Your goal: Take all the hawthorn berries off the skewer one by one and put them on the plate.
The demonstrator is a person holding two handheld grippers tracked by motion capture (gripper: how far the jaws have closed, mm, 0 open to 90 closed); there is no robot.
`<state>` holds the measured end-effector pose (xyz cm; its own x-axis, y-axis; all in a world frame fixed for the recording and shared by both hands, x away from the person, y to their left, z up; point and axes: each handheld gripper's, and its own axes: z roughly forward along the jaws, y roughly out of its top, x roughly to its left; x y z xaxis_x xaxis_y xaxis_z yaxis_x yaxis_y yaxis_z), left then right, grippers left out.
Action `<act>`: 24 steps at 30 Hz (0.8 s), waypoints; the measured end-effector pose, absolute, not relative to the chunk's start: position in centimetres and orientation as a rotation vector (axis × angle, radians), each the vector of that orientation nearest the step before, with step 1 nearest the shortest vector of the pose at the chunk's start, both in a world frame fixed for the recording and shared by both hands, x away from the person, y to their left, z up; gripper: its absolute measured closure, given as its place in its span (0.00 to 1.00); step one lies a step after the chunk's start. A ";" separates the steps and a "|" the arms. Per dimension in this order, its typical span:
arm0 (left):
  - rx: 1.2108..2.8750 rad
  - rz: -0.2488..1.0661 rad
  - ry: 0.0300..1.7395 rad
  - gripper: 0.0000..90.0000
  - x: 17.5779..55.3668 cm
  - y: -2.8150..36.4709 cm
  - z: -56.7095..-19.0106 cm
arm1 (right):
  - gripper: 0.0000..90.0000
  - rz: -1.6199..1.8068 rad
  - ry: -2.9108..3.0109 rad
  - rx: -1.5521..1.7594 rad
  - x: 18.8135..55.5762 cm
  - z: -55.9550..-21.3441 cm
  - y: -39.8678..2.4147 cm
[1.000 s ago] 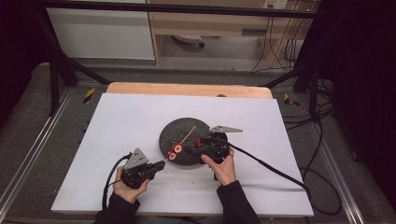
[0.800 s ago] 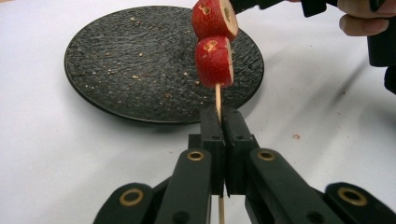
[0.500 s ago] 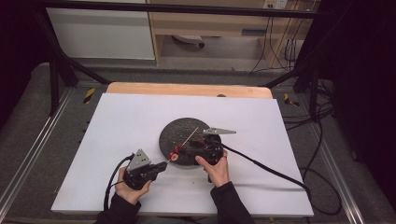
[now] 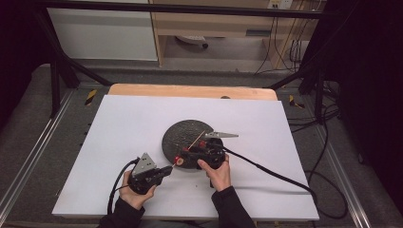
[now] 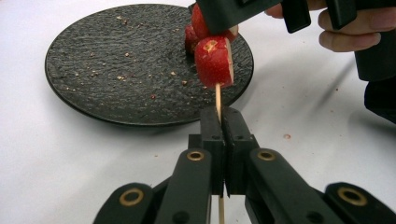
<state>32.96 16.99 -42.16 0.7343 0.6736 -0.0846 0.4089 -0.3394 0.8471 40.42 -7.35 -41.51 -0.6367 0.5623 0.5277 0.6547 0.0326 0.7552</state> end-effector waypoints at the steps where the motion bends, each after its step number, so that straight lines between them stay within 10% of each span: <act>1: 1.978 0.349 0.824 0.98 33.0 17.0 -42.2 | 0.59 -1.686 -2.190 -1.296 40.4 -41.5 -7.3; 24: 1.955 0.352 0.816 0.98 32.9 17.3 -41.9 | 0.66 -1.729 -2.186 -1.316 41.0 -39.9 -8.3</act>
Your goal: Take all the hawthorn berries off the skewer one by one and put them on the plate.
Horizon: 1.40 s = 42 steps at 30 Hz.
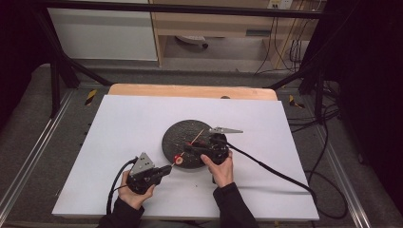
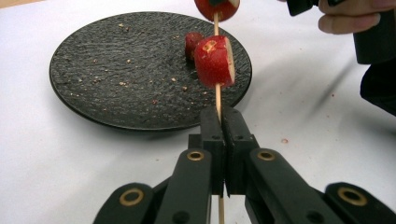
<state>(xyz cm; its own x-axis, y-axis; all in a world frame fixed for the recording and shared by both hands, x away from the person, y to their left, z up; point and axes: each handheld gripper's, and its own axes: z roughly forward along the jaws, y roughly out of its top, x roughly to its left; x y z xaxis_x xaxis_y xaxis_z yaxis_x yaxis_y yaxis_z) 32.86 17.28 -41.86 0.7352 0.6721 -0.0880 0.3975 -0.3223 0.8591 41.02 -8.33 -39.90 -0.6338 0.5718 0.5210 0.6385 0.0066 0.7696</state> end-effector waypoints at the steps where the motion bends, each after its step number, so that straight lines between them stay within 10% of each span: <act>1: 1.954 0.351 0.817 0.98 32.9 17.3 -41.8 | 0.66 -1.727 -2.186 -1.319 41.1 -39.8 -8.4; 42: 1.935 0.352 0.815 0.98 32.7 17.7 -41.5 | 0.66 -1.813 -2.212 -1.491 45.2 -35.4 -12.9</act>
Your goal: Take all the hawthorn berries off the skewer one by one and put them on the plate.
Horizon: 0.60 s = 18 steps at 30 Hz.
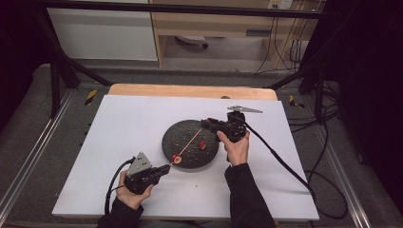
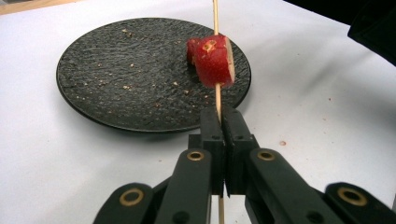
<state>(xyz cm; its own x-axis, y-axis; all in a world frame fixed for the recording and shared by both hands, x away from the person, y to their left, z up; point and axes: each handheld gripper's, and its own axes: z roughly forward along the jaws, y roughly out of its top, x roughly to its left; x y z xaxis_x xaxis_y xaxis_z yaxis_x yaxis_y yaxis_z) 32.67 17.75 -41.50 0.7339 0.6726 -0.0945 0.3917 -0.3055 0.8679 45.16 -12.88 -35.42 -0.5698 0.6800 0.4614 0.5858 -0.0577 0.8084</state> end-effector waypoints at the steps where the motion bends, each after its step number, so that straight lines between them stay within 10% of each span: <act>1: 1.935 0.351 0.815 0.98 32.7 17.8 -41.5 | 0.66 1.719 2.097 1.414 45.2 -35.4 -12.9; 18: 1.912 0.360 0.831 0.98 32.8 18.5 -41.1 | 0.66 1.592 2.126 1.427 46.6 -37.1 -12.5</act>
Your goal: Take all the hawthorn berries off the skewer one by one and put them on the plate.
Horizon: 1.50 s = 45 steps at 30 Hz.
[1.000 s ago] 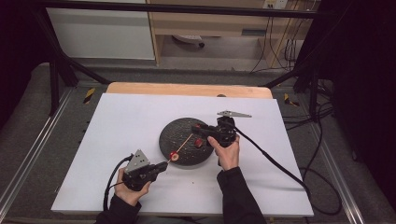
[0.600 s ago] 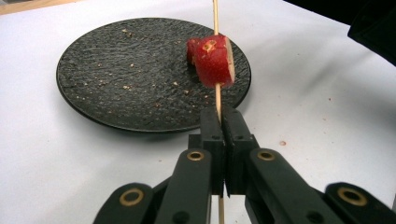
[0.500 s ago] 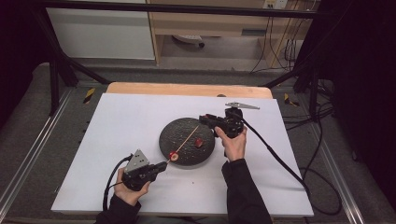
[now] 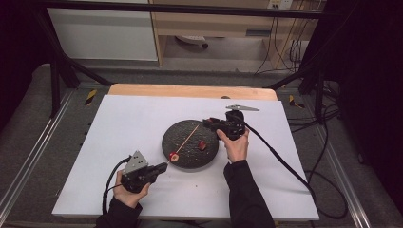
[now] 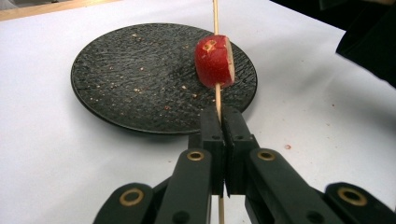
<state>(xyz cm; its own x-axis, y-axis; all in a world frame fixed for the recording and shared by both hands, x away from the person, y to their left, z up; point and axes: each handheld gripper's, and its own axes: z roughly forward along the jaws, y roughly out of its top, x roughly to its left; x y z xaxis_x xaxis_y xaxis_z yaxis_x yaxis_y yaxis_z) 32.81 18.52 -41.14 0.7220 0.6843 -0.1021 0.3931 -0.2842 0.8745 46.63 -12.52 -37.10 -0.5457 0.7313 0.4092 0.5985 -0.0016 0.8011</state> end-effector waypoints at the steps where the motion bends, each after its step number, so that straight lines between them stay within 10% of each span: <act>1: 1.911 0.360 0.831 0.98 32.8 18.5 -41.1 | 0.66 1.589 2.131 1.432 46.7 -37.4 -12.3; 28: 1.927 0.357 0.835 0.98 32.9 18.3 -41.4 | 0.65 1.370 2.259 1.496 48.7 -44.7 -9.4; 45: 1.926 0.360 0.840 0.98 32.9 18.3 -41.4 | 0.22 1.445 2.253 1.323 45.9 -40.5 -10.3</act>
